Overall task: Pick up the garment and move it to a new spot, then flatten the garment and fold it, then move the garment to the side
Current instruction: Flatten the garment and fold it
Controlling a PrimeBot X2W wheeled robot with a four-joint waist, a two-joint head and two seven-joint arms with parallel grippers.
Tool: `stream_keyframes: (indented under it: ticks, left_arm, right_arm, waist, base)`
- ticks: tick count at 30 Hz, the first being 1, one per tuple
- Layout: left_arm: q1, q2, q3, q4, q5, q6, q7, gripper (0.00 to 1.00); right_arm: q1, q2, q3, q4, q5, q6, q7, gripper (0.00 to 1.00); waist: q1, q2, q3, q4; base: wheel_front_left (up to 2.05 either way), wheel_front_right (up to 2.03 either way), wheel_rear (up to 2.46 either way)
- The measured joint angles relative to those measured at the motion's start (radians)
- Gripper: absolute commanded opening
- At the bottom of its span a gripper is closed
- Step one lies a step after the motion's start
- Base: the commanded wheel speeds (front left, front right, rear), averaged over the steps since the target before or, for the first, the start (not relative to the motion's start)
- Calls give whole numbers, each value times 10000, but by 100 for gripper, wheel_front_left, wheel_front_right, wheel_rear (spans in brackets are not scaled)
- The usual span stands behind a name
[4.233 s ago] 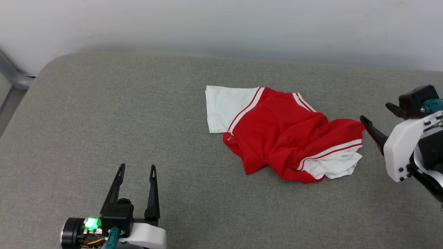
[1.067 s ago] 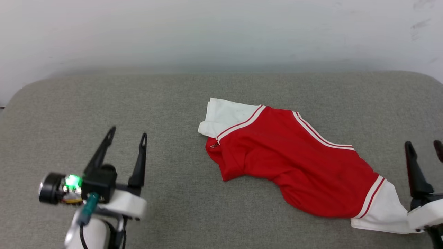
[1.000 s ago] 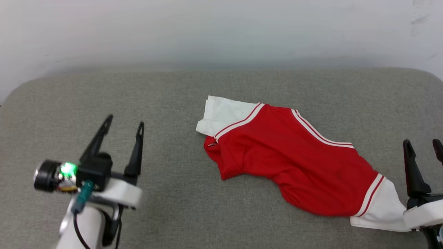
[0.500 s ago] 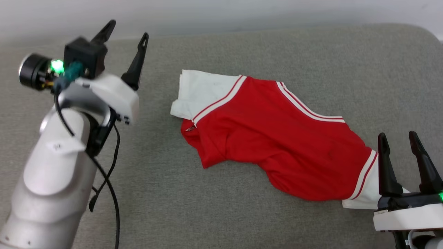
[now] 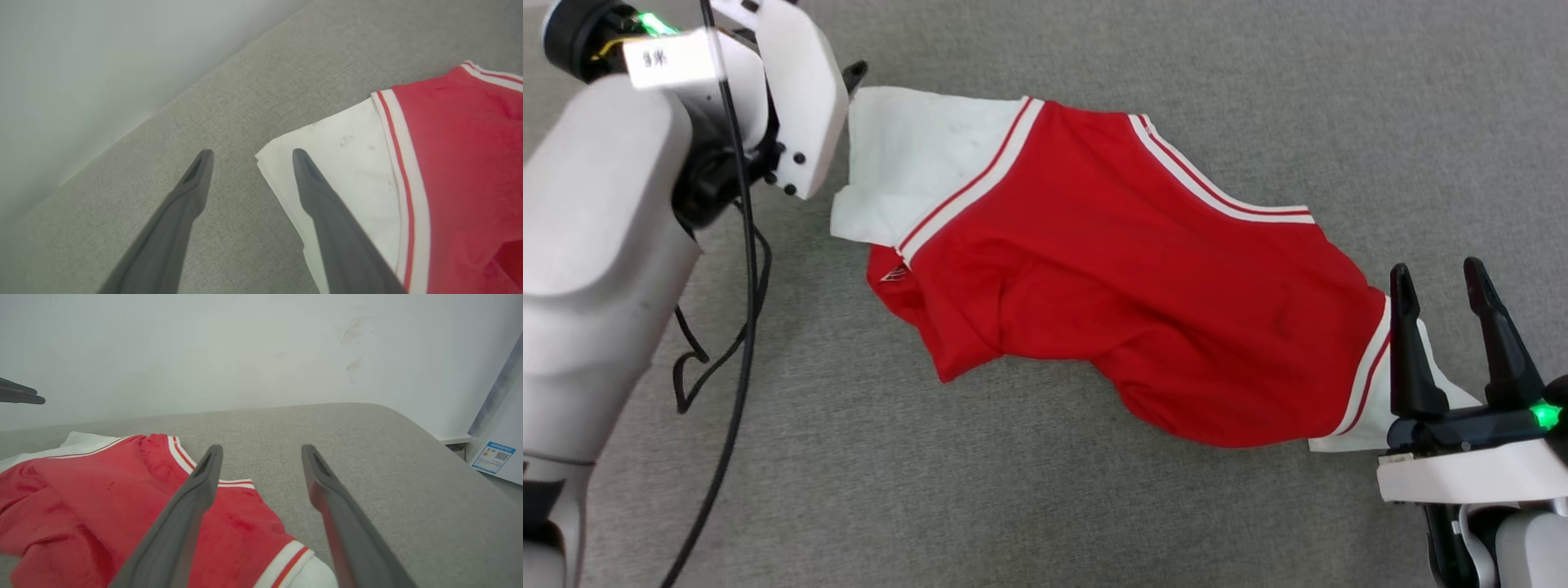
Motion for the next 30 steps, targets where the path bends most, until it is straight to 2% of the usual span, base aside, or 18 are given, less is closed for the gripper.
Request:
stream_keyframes:
  ticks: [4,8,20,21,22,25,30]
  left_arm:
    - [-523,224,-660,420,-980,0,1325,100]
    - [-1133,481,-1254,644,-1396,0,2201,100]
    - [-1943,1014,-2853,953,-1923,8,3126,100]
    - [-1957,1053,-2959,930,-2054,13,3122,36]
    - [-1968,1085,-3051,911,-2148,13,3076,0]
    - [-1936,1139,-3436,832,-2288,2,2754,0]
    - [-1825,1197,-3735,1028,-2309,-2,1569,0]
  right_arm:
    - [-215,4,111,142,82,0,-48,100]
    - [-371,8,146,245,117,-2,-117,100]
    - [-776,75,224,382,247,-2,-151,100]
    - [-775,84,203,384,249,0,-153,100]
    - [-773,94,180,385,249,0,-155,100]
    - [-761,117,113,414,244,0,-167,100]
    - [-725,-125,-171,548,174,0,-167,100]
  waist:
    - [0,0,409,-298]
    - [-1,0,761,-579]
    - [-2,0,1461,-1127]
    - [-3,0,1462,-1140]
    - [-2,0,1449,-1139]
    - [-3,0,1335,-1108]
    - [-2,0,945,-912]
  base:
    - [0,0,0]
    - [0,0,0]
    - [0,0,0]
    - [0,0,0]
    - [0,0,0]
    - [0,0,0]
    - [0,0,0]
